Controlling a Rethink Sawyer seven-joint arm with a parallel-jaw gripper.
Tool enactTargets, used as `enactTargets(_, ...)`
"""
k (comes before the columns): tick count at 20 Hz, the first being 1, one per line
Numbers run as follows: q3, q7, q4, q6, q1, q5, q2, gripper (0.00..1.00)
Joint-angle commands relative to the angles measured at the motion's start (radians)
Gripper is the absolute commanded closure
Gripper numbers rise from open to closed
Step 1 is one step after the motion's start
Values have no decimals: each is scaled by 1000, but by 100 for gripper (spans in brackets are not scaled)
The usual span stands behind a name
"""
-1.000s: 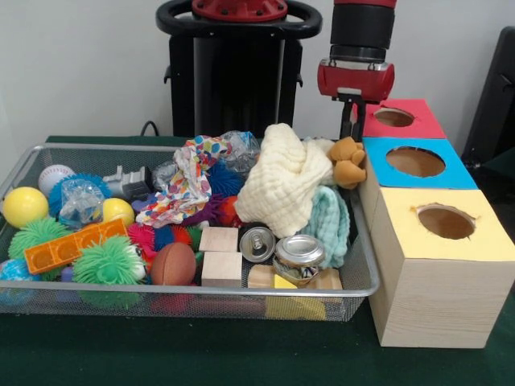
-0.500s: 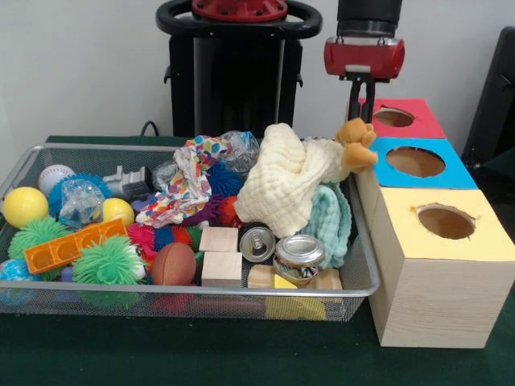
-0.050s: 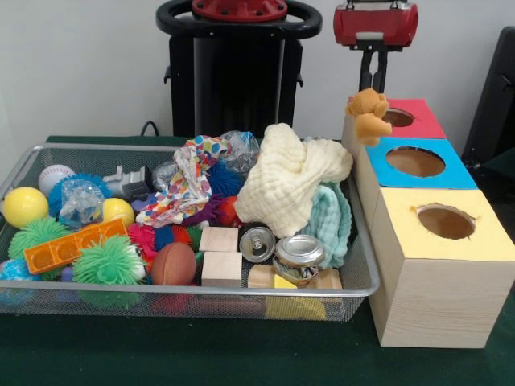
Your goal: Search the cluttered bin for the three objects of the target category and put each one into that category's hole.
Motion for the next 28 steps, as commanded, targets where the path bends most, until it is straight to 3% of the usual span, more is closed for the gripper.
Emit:
enactTargets(1,-21,190,78,72,41,49,-10,100)
enactTargets(13,-66,231,165,50,159,114,8,100)
enactTargets(28,18,280,258,33,184,160,1,100)
